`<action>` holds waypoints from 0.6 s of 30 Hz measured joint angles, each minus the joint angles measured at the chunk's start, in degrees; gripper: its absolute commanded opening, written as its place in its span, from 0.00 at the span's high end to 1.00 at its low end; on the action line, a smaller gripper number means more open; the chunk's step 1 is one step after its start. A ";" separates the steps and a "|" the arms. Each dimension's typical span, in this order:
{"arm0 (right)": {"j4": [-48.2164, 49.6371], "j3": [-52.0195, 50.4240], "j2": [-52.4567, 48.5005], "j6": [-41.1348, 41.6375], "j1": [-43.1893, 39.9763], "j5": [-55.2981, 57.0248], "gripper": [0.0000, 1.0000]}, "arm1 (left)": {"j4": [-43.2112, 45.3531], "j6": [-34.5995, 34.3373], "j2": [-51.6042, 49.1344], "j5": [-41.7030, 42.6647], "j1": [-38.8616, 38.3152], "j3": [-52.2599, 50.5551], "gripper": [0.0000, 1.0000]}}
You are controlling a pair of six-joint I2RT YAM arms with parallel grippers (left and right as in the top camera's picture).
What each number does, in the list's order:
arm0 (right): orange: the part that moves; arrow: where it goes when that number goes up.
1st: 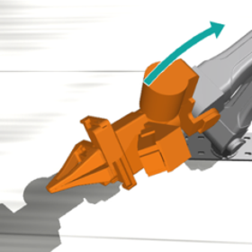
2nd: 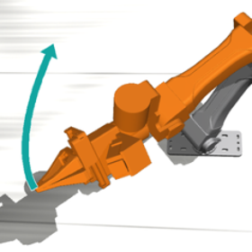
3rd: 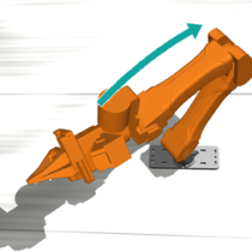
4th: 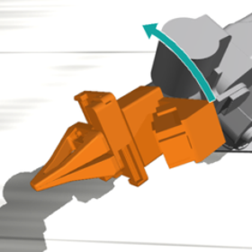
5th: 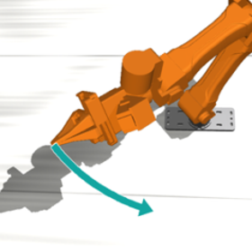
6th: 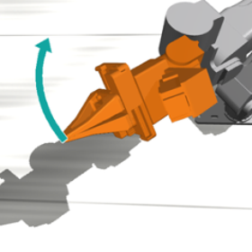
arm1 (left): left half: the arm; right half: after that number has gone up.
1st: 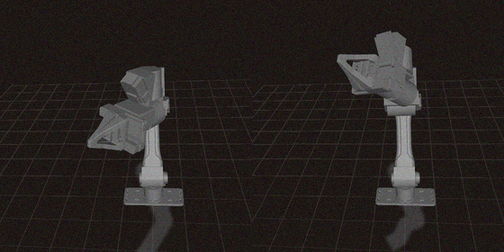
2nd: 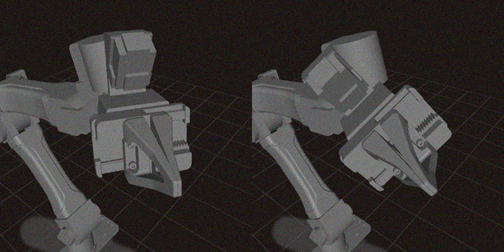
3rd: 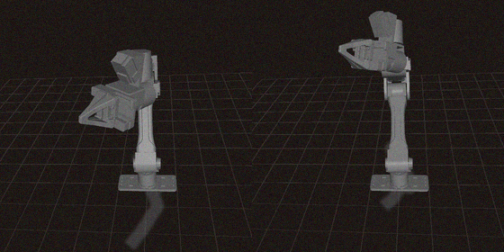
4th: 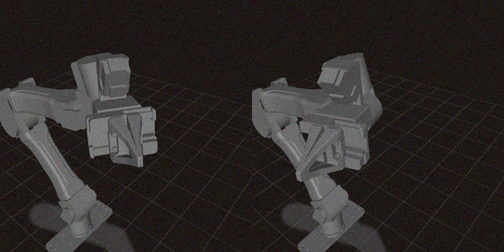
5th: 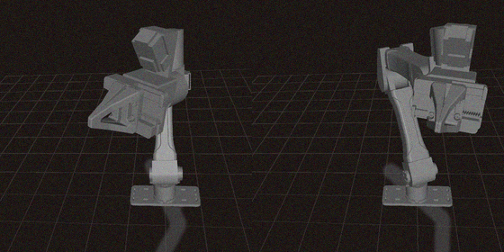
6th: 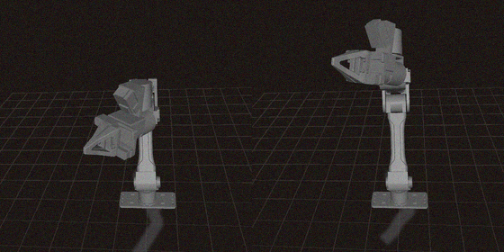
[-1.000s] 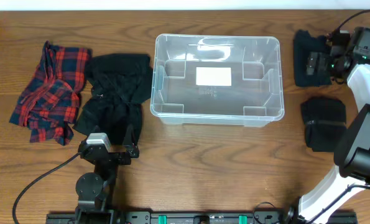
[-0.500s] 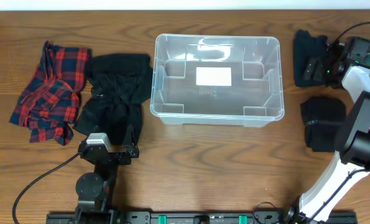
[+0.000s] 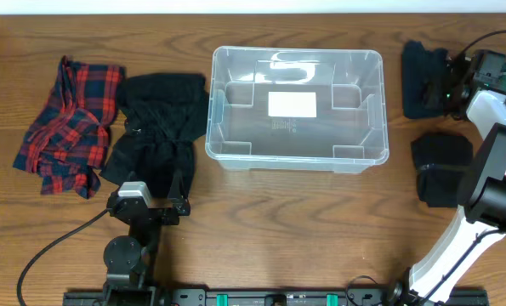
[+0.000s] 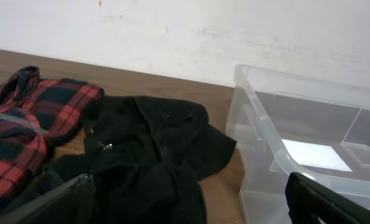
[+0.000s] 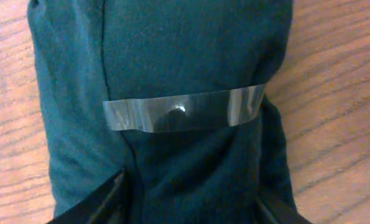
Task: Pack container
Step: 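Reach right gripper to the folded dark green cloth at top right and grasp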
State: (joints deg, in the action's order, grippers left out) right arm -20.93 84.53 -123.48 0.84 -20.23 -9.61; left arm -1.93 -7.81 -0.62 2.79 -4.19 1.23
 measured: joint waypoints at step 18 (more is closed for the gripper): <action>-3.67 0.81 1.86 0.31 0.00 0.15 0.99 | 0.00 0.02 0.00 0.02 0.00 0.00 0.02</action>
State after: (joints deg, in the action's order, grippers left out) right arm -24.60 85.34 -121.62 1.15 -20.23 -9.45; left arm -1.93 -7.79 -0.62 2.81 -4.19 1.23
